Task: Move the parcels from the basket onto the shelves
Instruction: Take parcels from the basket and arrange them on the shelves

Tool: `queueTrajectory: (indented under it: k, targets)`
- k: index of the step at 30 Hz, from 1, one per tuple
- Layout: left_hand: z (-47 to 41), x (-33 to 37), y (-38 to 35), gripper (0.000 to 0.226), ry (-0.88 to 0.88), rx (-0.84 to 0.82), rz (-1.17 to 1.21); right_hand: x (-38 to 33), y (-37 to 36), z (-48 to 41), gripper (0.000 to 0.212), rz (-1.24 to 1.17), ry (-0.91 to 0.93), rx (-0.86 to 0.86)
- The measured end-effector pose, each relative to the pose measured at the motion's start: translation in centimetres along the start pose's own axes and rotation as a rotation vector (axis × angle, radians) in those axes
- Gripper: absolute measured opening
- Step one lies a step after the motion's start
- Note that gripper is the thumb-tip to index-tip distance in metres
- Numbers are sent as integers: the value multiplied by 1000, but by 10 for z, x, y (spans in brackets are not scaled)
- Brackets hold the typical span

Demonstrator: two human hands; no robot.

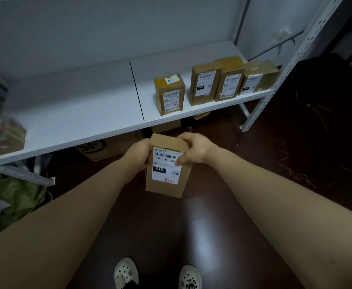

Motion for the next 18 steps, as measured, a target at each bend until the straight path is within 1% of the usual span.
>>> queueTrajectory:
  k: [2, 3, 5, 6, 10, 12, 14, 15, 18]
  targets:
    - [-3, 7, -9, 26, 35, -4, -28, -2, 8, -7, 53, 112, 15, -5]
    - [-7, 10, -13, 22, 48, -3, -70, -1, 12, -11, 50, 186, 17, 9]
    - [-17, 19, -19, 14, 46, 11, -166, -1, 20, -20, 52, 360, 41, 48]
    - [-24, 25, -21, 15, 13, 11, -223, -1, 25, -25, 53, 429, 57, 60]
    - [-59, 54, -26, 24, -248, 24, -512, -3, 45, -52, 51, 606, 95, 65]
    - [-74, 70, -29, 13, -338, 36, -605, -9, 56, -70, 54, 662, 109, 37]
    - [-91, 88, -33, 39, -413, 79, -742, -16, 67, -91, 55, 741, 132, 16]
    - [-103, 95, -34, 46, -446, 87, -790, -20, 72, -103, 52, 784, 139, 13]
    - [-136, 114, -39, 52, -508, 126, -895, -25, 83, -136, 45, 896, 133, 18]
Point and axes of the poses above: each hand's wrist, its own z-axis away from the middle knuckle, its own y-axis out of the back of the hand, x = y × z, the point moved 2 cm from there along -z, towards the middle knuckle, and after that the axes turned 10 degrees about x, right-handed, at the moved point
